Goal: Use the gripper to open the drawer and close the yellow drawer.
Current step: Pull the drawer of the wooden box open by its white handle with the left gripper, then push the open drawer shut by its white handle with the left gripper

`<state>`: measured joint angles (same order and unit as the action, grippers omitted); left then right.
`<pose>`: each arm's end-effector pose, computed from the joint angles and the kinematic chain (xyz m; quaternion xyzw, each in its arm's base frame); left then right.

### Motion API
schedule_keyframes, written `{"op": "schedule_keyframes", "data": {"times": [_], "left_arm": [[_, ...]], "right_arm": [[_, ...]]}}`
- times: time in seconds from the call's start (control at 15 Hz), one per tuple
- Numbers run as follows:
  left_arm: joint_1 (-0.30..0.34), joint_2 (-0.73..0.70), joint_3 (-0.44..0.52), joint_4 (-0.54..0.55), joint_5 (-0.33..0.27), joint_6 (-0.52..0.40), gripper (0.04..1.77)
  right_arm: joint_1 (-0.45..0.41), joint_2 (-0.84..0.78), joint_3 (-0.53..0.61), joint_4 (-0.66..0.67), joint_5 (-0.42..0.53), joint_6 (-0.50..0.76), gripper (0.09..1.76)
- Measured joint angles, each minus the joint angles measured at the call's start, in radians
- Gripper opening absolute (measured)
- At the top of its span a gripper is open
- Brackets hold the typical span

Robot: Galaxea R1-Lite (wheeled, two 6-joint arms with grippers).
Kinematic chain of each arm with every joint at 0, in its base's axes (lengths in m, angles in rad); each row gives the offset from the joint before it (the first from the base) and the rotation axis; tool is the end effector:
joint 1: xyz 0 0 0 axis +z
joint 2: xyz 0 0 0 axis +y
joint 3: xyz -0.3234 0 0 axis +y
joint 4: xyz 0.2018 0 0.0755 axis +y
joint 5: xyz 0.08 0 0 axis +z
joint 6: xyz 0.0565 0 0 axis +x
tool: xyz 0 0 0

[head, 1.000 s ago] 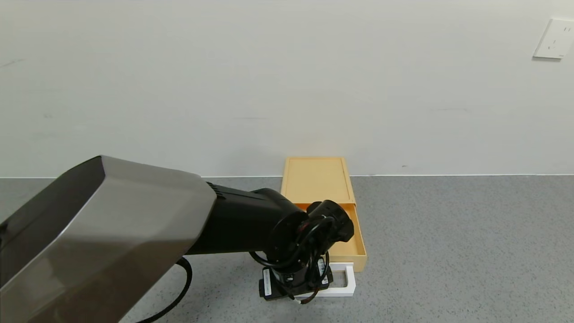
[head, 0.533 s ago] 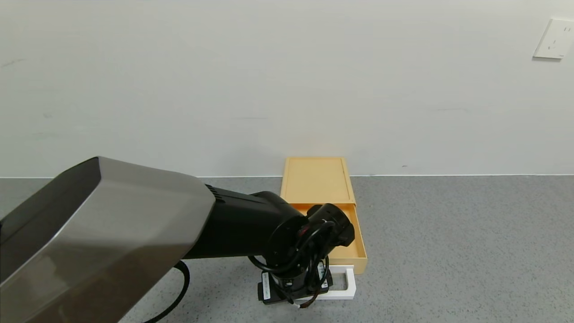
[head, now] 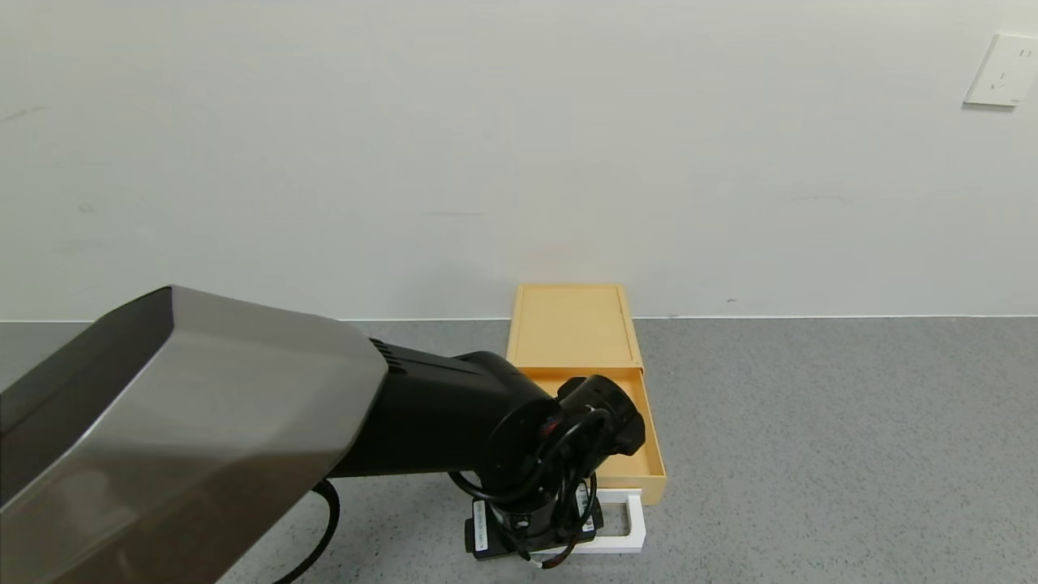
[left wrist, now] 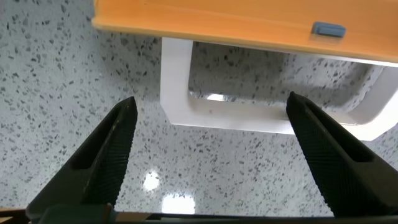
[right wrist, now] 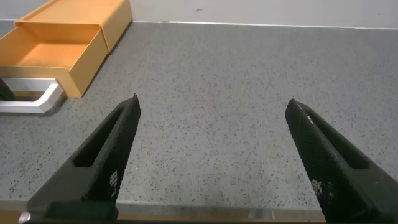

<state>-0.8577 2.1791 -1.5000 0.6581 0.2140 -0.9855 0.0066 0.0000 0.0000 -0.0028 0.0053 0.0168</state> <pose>0.2842 -0.3102 0.0658 -0.0733 0.5870 0.0335 0.8056 0.0149 0.0004 0.0759 0.0084 -0.0013 0.0060 0.9999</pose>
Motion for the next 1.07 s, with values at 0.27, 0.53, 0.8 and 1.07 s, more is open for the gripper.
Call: {"op": "schedule_keyframes", "data": {"times": [0.27, 0.53, 0.8, 1.07], "left_arm": [[0.000, -0.026, -0.001, 0.000, -0.003, 0.001, 1.72], [-0.002, -0.063, -0.008, 0.005, -0.004, 0.009, 1.72], [-0.013, -0.154, -0.012, 0.011, -0.015, 0.132, 1.72], [0.019, -0.253, -0.005, 0.004, -0.016, 0.375, 1.72]], "right_arm": [[0.000, 0.000, 0.000, 0.000, 0.000, 0.001, 1.71], [0.000, 0.000, 0.000, 0.000, 0.000, 0.001, 1.71], [0.000, 0.000, 0.000, 0.000, 0.000, 0.001, 1.71], [0.000, 0.000, 0.000, 0.000, 0.000, 0.001, 1.71]]}}
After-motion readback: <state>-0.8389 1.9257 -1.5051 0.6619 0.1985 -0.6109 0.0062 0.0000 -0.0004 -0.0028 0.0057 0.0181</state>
